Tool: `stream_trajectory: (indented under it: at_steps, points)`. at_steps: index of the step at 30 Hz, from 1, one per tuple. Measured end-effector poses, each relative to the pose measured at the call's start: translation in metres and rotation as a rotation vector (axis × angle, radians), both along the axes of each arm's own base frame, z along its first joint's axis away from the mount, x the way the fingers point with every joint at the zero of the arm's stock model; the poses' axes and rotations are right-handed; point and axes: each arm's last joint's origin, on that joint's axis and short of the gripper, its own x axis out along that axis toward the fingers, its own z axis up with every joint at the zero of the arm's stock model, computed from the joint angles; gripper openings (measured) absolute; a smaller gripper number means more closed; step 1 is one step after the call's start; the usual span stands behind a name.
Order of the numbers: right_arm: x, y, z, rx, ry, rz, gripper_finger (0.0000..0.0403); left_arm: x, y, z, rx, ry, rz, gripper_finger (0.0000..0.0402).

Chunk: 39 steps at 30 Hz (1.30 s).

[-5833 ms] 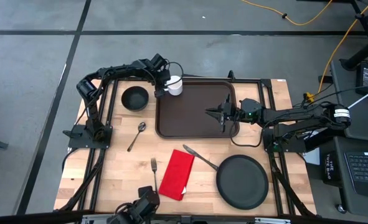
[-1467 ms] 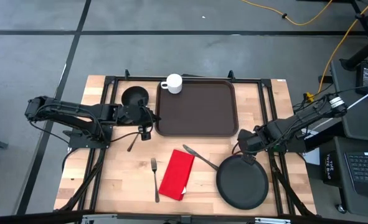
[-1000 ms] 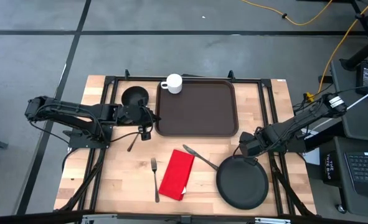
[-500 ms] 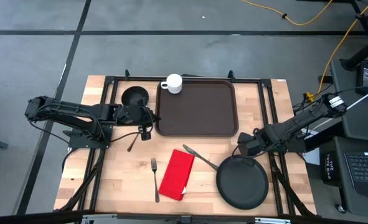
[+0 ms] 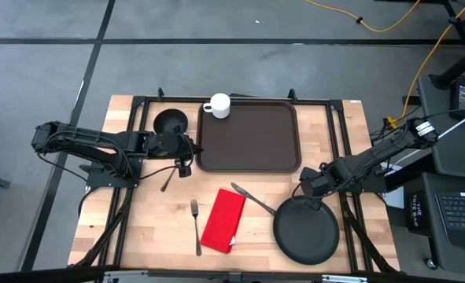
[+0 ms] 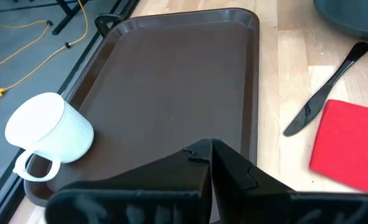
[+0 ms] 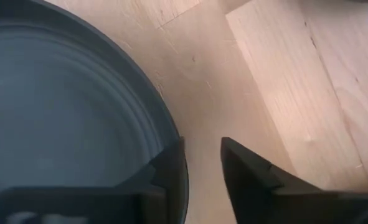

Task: Set up tray
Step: Put the black plate on the brown serving tray to the bottom right of the white cup

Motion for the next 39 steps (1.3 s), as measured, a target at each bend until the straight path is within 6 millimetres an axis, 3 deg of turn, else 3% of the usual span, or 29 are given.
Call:
stream_trajectory:
  at_steps: [6,14,39]
  points:
    - [0.0,0.0,-0.005,-0.001,-0.017,0.001,0.0152,0.0,0.0,0.0,-0.008,-0.003,0.006,0.0003]
    - [-0.009,-0.002,-0.026,0.041,0.028,0.007,0.0156,0.0,0.0,0.0,-0.013,-0.005,0.01,0.0003]
    - [-0.003,0.001,-0.025,0.079,-0.027,0.018,0.0156,0.0,0.0,0.0,-0.02,-0.007,0.014,0.0003]
